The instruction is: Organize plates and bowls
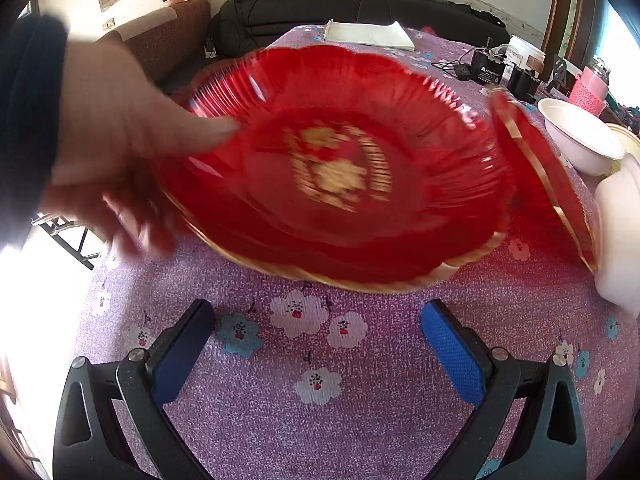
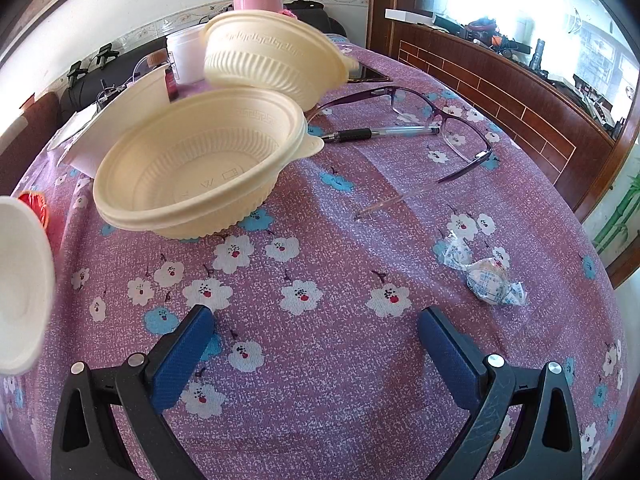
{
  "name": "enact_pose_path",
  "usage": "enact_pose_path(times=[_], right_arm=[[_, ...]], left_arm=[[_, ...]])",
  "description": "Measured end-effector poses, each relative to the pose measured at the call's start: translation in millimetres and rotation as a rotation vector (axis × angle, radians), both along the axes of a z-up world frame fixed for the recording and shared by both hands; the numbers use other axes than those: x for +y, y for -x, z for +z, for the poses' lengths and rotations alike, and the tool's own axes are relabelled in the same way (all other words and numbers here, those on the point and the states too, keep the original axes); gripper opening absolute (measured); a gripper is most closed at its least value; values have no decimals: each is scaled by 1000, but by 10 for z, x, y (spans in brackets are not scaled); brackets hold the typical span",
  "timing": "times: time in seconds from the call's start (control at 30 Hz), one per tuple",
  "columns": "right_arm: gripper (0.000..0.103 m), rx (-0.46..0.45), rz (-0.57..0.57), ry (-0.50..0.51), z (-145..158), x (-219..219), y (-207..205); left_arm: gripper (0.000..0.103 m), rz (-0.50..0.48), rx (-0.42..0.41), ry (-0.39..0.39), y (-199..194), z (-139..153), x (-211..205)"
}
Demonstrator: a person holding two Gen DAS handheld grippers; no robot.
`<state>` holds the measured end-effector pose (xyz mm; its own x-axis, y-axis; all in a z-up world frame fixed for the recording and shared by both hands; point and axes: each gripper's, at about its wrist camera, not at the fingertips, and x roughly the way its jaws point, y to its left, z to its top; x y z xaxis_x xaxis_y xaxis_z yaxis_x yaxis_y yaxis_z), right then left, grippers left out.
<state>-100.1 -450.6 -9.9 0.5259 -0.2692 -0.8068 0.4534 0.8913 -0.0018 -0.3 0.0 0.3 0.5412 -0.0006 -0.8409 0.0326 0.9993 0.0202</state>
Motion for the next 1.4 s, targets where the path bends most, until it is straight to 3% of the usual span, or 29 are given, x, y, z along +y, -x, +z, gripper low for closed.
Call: enact_pose_path(times=[1.0,1.17,1.27,1.4], right_arm=[[102,4,-10,-4,-3,14,-8],[102,73,110,-44,22,-19,-23],[102,42,132,-71,27,-37,93],[102,-37,167,-194,129,-93,315]], left_arm=[[103,28,-1,-1,-7,-22,6],[103,18,26,0,43,9,-29],[103,14,24,29,166,57,25],[103,-2,-43,71,445,177,95]])
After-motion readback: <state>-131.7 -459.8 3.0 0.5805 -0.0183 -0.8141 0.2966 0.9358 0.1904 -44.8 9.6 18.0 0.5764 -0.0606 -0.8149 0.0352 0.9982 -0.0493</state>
